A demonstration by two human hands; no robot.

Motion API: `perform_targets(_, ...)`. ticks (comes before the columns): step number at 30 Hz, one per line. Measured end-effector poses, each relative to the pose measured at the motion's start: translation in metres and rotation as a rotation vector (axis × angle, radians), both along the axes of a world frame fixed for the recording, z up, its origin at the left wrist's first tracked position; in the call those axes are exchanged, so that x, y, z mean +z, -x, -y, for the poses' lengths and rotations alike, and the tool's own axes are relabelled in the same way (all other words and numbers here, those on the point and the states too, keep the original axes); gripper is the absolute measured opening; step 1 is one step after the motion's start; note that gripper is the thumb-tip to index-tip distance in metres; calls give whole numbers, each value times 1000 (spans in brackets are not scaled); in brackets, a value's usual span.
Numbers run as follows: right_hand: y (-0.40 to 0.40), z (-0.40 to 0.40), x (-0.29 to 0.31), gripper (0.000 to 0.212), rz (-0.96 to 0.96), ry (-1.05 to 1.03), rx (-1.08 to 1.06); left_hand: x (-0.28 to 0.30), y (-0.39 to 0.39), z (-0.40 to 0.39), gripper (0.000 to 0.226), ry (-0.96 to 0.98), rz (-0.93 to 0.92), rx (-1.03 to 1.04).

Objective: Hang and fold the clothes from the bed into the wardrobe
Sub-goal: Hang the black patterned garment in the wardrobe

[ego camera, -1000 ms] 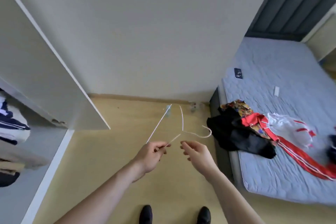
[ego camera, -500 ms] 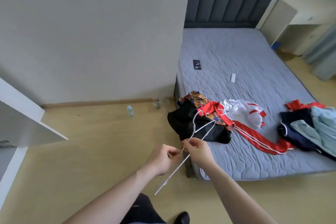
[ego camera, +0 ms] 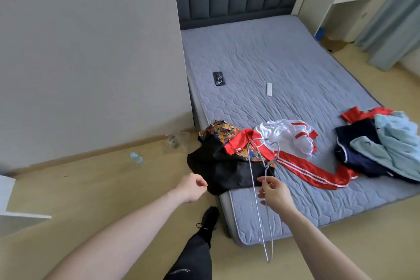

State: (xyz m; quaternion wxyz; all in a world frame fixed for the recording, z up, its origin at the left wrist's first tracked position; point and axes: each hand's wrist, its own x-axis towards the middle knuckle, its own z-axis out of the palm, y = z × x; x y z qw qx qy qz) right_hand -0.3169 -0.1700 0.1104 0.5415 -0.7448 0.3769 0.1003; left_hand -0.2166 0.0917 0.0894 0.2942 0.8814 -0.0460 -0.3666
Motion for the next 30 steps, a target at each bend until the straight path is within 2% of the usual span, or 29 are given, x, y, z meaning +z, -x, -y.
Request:
perform_targets(5,-78,46,-38,22,-49,43,-68,-64,-111,49,15,-89,-56,-35)
perform_targets(11,-150,96,-98,21,-86,103,-128,-153,-225,109,12,-269,-40,-197)
perform_targets(14,-175,117,-133,23,-89,113,-145,-196,-274,143,21,-269,-22,-218)
perform_targets(16,-187,126,-156,25,-88,119,-134,-224,-302,164,29,-256,-55,-156)
perform_targets(19,-199,134,-188,27,-90,102,-137,-266,-337,191,50,-218,-147,41)
perform_targets(23,-199,136,-220,30,-68,63,-178,-319,-365,212,113,-186,-284,328)
perform_targets(25,-197,135,-229,29,-62,44,-200,-341,-370,221,122,-183,-323,388)
perform_targets(27,-196,135,-235,29,-59,40,-215,-353,-370,225,109,-240,-297,363)
perform_targets(30,-196,135,-236,29,-61,32,-222,-355,-365,220,64,-289,-242,221)
